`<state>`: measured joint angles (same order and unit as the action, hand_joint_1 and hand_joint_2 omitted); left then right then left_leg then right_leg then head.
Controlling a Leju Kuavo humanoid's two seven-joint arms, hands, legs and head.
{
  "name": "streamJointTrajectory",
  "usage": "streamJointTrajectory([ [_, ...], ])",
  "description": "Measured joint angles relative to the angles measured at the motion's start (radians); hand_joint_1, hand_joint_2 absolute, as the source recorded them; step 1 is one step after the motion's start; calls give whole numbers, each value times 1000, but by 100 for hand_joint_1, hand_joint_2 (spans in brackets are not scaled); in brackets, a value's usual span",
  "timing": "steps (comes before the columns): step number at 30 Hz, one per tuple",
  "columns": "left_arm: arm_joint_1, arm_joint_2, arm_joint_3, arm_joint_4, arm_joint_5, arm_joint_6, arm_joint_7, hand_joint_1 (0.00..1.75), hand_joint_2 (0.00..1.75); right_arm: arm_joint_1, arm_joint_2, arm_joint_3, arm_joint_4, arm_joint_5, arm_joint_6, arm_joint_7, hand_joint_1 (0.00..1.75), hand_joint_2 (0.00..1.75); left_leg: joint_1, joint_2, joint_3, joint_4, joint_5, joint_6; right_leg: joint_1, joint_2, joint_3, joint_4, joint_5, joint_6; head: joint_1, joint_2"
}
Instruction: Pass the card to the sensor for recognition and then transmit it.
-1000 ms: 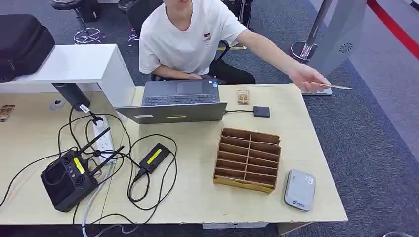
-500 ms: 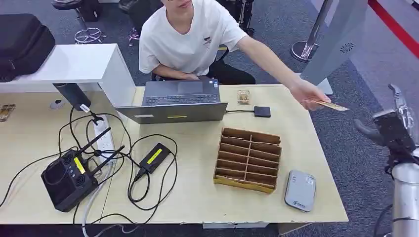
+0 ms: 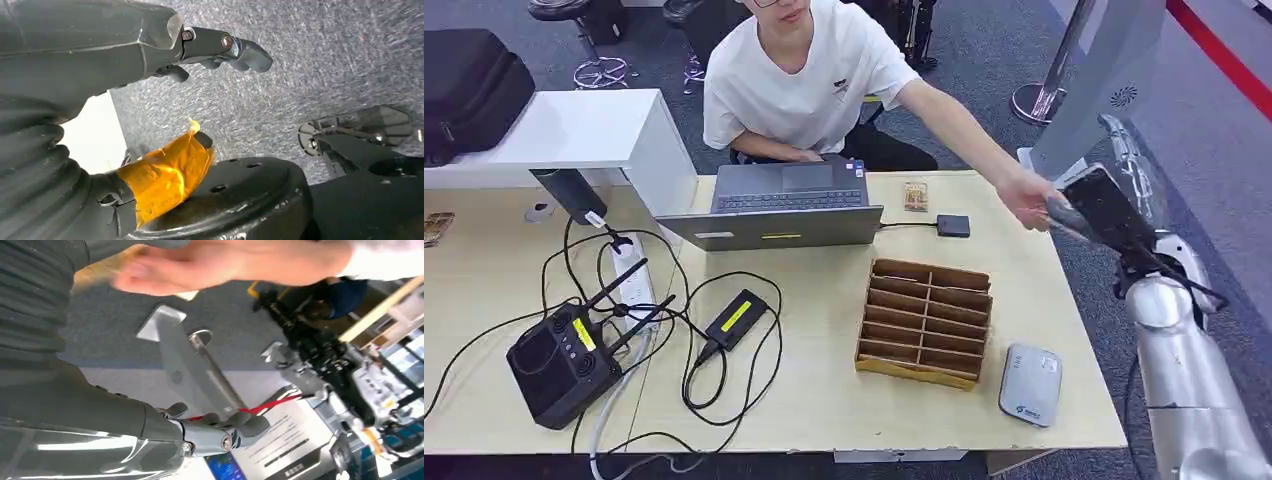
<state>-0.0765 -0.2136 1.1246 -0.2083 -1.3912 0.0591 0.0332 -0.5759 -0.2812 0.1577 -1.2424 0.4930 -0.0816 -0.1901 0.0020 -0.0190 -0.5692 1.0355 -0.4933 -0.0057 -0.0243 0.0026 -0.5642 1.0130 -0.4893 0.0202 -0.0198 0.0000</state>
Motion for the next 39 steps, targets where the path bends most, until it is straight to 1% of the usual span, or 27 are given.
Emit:
streamJointTrajectory([
  [2, 0, 0, 0, 0, 0, 2, -6, 0, 175, -41, 5, 51, -11, -25, -6, 30, 0, 175, 0, -1, 0, 0, 0, 0, 0, -1, 0, 0, 0, 0, 0, 0],
  [4, 0, 0, 0, 0, 0, 1, -11, 0, 175, -62, 5, 84, -20, -45, -15, 33, 0, 175, 0, -2, 0, 0, 0, 0, 0, -2, 0, 0, 0, 0, 0, 0],
  [5, 1, 0, 0, 0, 0, 1, -13, 0, 175, -66, 5, 92, -22, -49, -16, 33, 21, 175, 0, -3, -1, 0, 0, 0, 0, -2, 0, 0, 0, 0, 0, 0],
  [6, 1, 0, 0, 0, 1, 1, -13, 0, 175, -69, 5, 100, -24, -54, -18, 33, 175, 175, 0, -3, -1, 0, 0, 0, 0, -3, 0, 0, 0, 0, 0, 0],
  [13, 2, 0, 0, 0, 3, -2, -18, 0, 175, -68, 4, 120, -27, -85, -28, 8, 175, 175, 0, -2, -1, 0, 0, 0, 0, -2, 0, -1, 0, 0, 0, 0],
  [27, 2, 0, 0, 0, 7, -1, -15, 0, 175, -58, -11, 120, -33, -118, -27, 4, 175, 175, 0, -2, -1, 1, 0, 0, 0, -2, 0, -1, 0, 0, 0, 0],
  [31, 3, 0, 0, 0, 12, -5, -26, 0, 175, -53, -16, 119, -35, -125, -27, 0, 175, 175, 0, -2, -1, 1, 0, 0, 0, -2, 0, -1, 0, 0, 0, 0],
  [39, 3, 0, 0, 0, 12, 0, -27, 0, 175, -39, -28, 117, -44, -127, -27, -2, 175, 175, 0, -2, -1, 1, 0, 0, 0, -2, 0, -1, 0, 0, 0, 0],
])
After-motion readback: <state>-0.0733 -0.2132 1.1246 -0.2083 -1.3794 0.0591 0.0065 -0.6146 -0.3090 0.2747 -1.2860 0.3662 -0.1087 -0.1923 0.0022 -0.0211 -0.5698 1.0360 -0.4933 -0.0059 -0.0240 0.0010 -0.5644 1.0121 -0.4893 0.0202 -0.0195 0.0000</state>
